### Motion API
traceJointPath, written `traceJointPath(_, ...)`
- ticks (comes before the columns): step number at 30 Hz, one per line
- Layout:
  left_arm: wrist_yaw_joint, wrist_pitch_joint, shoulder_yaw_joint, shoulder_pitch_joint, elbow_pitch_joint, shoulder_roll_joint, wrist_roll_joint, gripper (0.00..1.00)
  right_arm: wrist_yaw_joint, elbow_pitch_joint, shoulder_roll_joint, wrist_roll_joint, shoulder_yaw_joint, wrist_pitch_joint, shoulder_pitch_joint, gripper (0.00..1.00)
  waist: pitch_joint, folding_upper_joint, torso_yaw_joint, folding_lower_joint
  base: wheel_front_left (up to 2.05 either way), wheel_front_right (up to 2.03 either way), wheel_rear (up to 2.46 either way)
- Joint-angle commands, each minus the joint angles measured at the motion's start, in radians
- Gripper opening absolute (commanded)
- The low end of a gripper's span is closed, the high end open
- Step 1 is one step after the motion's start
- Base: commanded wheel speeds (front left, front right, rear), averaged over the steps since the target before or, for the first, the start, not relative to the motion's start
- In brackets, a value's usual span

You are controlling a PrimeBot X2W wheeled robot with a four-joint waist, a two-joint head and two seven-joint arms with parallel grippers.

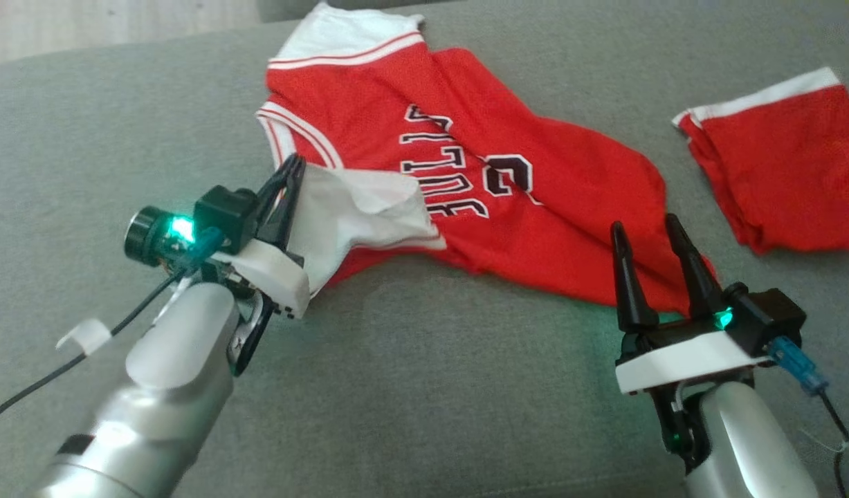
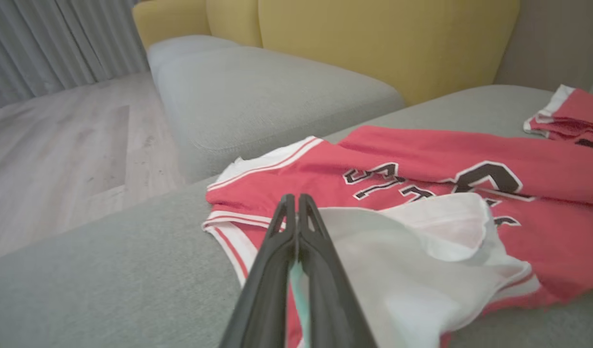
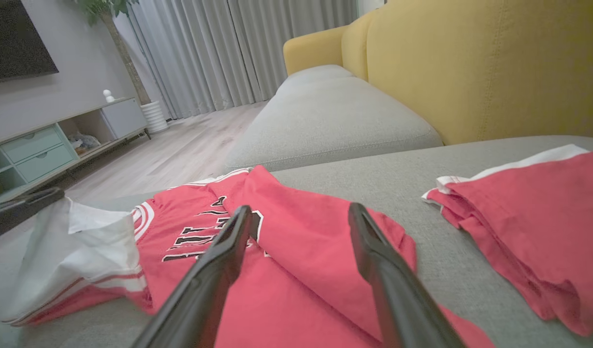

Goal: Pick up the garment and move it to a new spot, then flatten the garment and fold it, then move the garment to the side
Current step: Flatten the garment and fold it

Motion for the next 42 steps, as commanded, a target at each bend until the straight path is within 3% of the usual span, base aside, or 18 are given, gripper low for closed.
traceJointPath(1, 0.005, -0.017, 0.046, -0.027, -0.039, 0.044, -0.005, 0.0, -0.001, -0.026, -0.003, -0.012, 0.018, -0.011, -0.003, 1.0, -0.023, 0.0, 0.027, 0.0, 0.0, 0.0, 0.0)
traceJointPath(7, 0.038, -0.047, 0.048, 0.022, -0.177, 0.096, 0.024, 0.0, -0.001, -0.015, -0.003, -0.022, 0.005, -0.011, 0.014, 1.0, -0.078, 0.0, 0.09, 0.0, 0.0, 0.0, 0.0)
traceJointPath(13, 0.064, -0.018, 0.031, 0.154, -0.356, 0.19, 0.033, 0.0, -0.001, -0.006, -0.003, -0.025, -0.005, -0.011, 0.041, 1.0, -0.119, 0.0, 0.154, 0.0, 0.0, 0.0, 0.0)
traceJointPath(19, 0.035, 0.082, -0.055, 0.296, -0.517, 0.287, 0.052, 0.0, -0.001, 0.005, -0.003, -0.035, -0.013, -0.011, 0.055, 1.0, -0.145, 0.0, 0.21, 0.0, 0.0, 0.0, 0.0)
traceJointPath(25, 0.027, 0.181, -0.115, 0.384, -0.563, 0.35, 0.06, 0.0, -0.001, 0.012, -0.003, -0.035, -0.004, -0.011, 0.05, 1.0, -0.156, 0.0, 0.222, 0.0, 0.0, 0.0, 0.0)
traceJointPath(27, 0.049, 0.204, -0.119, 0.393, -0.565, 0.366, 0.075, 1.0, -0.001, 0.015, -0.003, -0.036, 0.001, -0.011, 0.048, 1.0, -0.158, 0.0, 0.22, 0.0, 0.0, 0.0, 0.0)
traceJointPath(30, 0.099, 0.181, -0.081, 0.394, -0.577, 0.347, 0.056, 1.0, -0.001, 0.017, -0.003, -0.036, 0.004, -0.011, 0.045, 1.0, -0.162, 0.0, 0.21, 0.0, 0.0, 0.0, 0.0)
traceJointPath(35, 0.172, 0.061, 0.025, 0.369, -0.591, 0.265, -0.017, 1.0, -0.001, 0.009, -0.003, -0.041, -0.001, -0.011, 0.04, 1.0, -0.164, 0.0, 0.179, 0.0, 0.0, 0.0, 0.0)
traceJointPath(42, 0.221, -0.053, 0.148, 0.356, -0.556, 0.147, -0.094, 1.0, -0.001, -0.005, -0.003, -0.062, -0.009, -0.01, 0.016, 1.0, -0.146, 0.0, 0.127, 0.0, 0.0, 0.0, 0.0)
